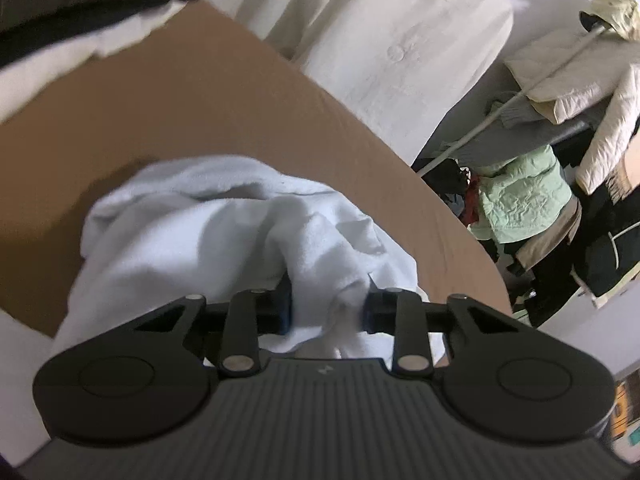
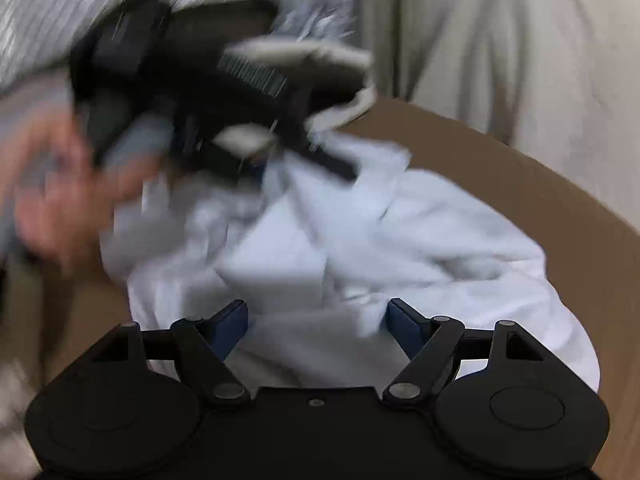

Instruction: Fold clothes

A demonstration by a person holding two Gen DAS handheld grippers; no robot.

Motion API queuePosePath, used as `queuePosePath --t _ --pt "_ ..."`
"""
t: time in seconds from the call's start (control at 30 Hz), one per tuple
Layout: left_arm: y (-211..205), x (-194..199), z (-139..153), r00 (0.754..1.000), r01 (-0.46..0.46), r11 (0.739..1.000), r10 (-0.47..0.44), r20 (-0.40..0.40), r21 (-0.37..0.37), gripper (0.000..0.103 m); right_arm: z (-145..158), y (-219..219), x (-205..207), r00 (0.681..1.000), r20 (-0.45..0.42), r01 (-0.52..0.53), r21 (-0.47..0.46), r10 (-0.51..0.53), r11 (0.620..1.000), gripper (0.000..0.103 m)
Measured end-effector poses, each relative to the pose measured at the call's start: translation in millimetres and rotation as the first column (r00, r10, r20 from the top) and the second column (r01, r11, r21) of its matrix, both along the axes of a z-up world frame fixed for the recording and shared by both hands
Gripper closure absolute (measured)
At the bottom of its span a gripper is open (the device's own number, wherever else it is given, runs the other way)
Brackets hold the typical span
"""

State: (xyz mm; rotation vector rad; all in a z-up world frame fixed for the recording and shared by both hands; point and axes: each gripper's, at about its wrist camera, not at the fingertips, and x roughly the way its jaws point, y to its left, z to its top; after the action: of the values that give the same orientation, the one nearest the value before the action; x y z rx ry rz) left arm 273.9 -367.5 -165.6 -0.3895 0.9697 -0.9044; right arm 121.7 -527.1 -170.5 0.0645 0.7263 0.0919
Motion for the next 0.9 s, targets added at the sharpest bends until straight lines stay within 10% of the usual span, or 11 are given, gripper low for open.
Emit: queuePosePath --t 0.1,0.23,0.5,0.67,0.9 --pt "6.0 -0.1 1.5 1.0 -0.012 0.999 0.012 -0.003 -0.043 0.073 -10.3 13.3 2.0 1.0 -0.004 -0.03 -0.097 0.03 0.995 0.031" --pt "15.7 -5.7 15.5 0.998 -0.027 0.991 0.034 0.051 -0.129 0.073 -11.9 20.1 1.0 1.0 0.022 -0.009 -0.182 0.013 0.983 0.076" --pt "32.5 -24.5 39.2 0.989 -0.043 0.976 0.072 0.129 -0.213 0.07 16.5 -16.4 -18.1 0.963 0.179 0.249 -0.288 -0.203 0.925 0.083" --pt "45.5 -38.5 58.1 0.957 -0.15 0.972 0.189 0.22 -0.181 0.01 29.0 -47.5 -23.9 0.887 0.227 0.459 -0.34 -0.402 0.821 0.082" --pt "33.1 -24.5 33.0 0.994 -0.092 0.995 0.094 0.051 -0.029 0.01 21.9 -108.8 -33.4 0.789 0.097 0.614 -0.107 -0.607 0.782 0.08"
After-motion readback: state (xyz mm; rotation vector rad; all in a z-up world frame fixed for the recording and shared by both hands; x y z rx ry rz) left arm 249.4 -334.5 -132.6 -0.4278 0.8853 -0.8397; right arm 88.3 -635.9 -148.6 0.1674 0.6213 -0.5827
